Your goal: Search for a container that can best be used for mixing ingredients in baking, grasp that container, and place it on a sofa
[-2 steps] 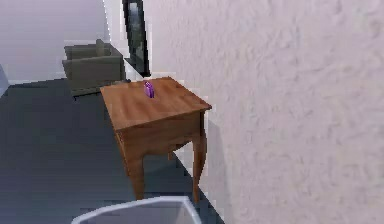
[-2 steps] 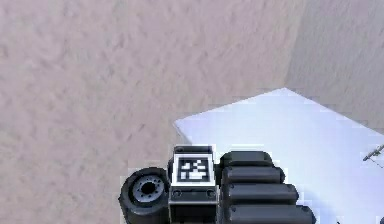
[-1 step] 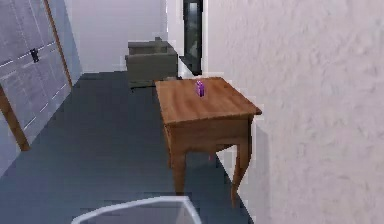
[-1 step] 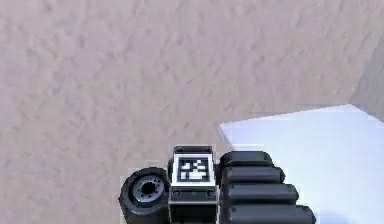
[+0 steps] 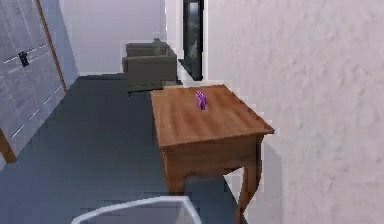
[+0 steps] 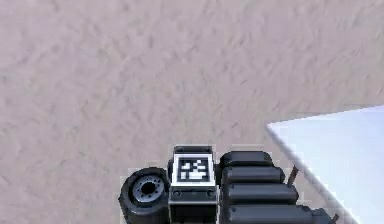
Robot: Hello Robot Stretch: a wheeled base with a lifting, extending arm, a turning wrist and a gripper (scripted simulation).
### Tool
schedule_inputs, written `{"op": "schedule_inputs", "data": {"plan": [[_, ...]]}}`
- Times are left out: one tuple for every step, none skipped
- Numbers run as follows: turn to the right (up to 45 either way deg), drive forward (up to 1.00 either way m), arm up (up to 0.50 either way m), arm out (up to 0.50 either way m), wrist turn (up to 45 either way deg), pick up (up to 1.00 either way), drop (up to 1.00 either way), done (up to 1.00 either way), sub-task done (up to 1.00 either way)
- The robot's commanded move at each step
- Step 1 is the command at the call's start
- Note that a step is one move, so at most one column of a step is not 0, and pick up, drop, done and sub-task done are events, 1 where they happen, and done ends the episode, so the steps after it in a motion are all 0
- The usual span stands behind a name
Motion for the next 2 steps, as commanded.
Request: {"op": "schedule_inputs", "data": {"plan": [[-45.0, 0.00, 0.00, 0.00, 0.0, 0.00, 0.00, 0.00, 0.00], [-9.0, 0.00, 0.00, 0.00, 0.0, 0.00, 0.00, 0.00, 0.00]]}}
